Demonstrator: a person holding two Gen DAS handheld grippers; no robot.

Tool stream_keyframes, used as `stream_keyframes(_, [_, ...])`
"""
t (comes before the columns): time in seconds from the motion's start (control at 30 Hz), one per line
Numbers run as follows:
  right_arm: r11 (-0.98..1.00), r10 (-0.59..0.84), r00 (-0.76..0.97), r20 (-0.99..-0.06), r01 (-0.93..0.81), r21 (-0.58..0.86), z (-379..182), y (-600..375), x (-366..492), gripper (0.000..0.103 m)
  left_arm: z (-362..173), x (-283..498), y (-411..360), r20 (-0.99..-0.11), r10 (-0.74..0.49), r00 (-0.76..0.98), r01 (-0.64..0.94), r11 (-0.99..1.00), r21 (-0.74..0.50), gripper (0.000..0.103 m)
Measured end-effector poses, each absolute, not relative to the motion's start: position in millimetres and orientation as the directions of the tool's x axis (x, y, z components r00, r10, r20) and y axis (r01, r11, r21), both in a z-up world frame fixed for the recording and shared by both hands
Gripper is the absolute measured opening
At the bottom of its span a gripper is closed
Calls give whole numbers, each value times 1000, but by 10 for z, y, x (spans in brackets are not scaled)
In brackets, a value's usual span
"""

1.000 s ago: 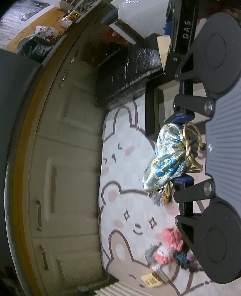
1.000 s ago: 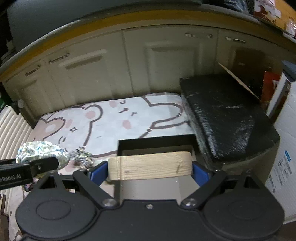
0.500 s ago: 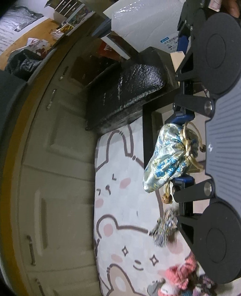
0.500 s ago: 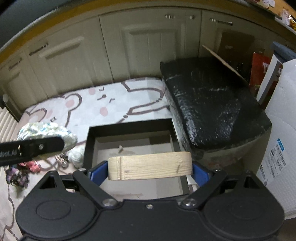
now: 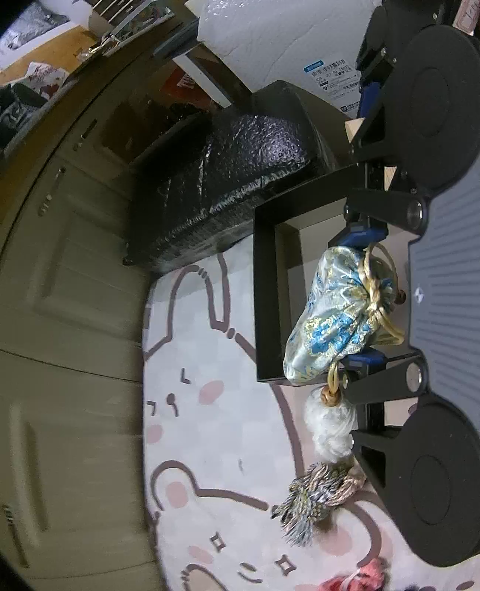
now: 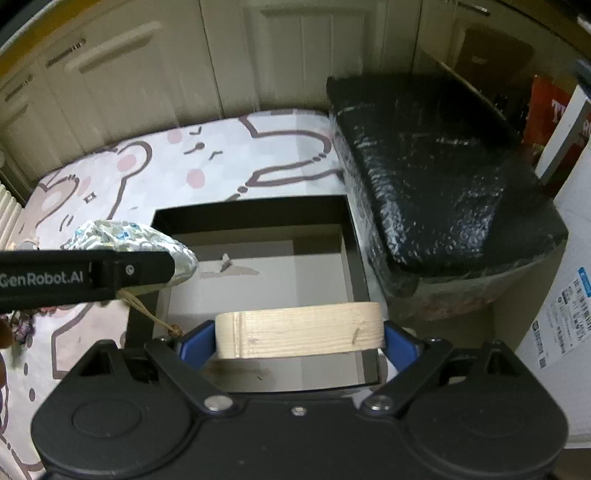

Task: Organize objects
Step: 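Lower the pouch and block into the black box and open both tools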

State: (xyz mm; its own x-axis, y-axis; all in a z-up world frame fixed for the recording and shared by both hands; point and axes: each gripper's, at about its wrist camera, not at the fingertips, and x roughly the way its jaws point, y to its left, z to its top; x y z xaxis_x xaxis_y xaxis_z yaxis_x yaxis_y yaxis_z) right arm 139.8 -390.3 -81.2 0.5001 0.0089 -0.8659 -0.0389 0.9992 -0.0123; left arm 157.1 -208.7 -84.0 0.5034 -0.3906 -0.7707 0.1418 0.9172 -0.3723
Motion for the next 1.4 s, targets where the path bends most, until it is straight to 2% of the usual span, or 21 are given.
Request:
stream_keyframes(0.17, [999,6,467,-884,-38,-13,-894,-3904,1453,94,-908,1615,-2087,-776,-411,478,126,907,-402,52])
stream_keyframes(0.23, [999,3,453,-891,-35,-15,-922,-3902,1462,94,-942,1616,-2115,-785,-412,462,125,907,-402,55])
stream_keyframes(0.3, [999,1,444,-896,-36,-18,-949,-3900,1469,94,-978,1620,-2152,-803,-402,440,125,913,-389,78])
stream_keyframes(0.37, [999,-2,435,-900,-34,-19,-965,-3901,1473,94,-972,1604,-2181,-812,-388,437,137,920,-367,83])
stream_keyframes(0.73, [999,-19,419,-908,-16,-28,-1012,-3911,1497,94,-957,1572,-2123,-829,-356,431,128,934,-334,84])
stream_keyframes(0.8, [1000,-13,406,-914,-9,-19,-1039,-3928,1507,100,-960,1570,-2108,-834,-348,429,125,937,-327,84])
stream_keyframes(0.9, [1000,-20,393,-919,-12,-27,-1064,-3915,1503,100,-960,1571,-2088,-838,-338,429,119,940,-319,84])
stream_keyframes(1.4, [999,-40,402,-915,4,-42,-993,-3945,1464,100,-942,1530,-2078,-845,-320,428,129,947,-293,86])
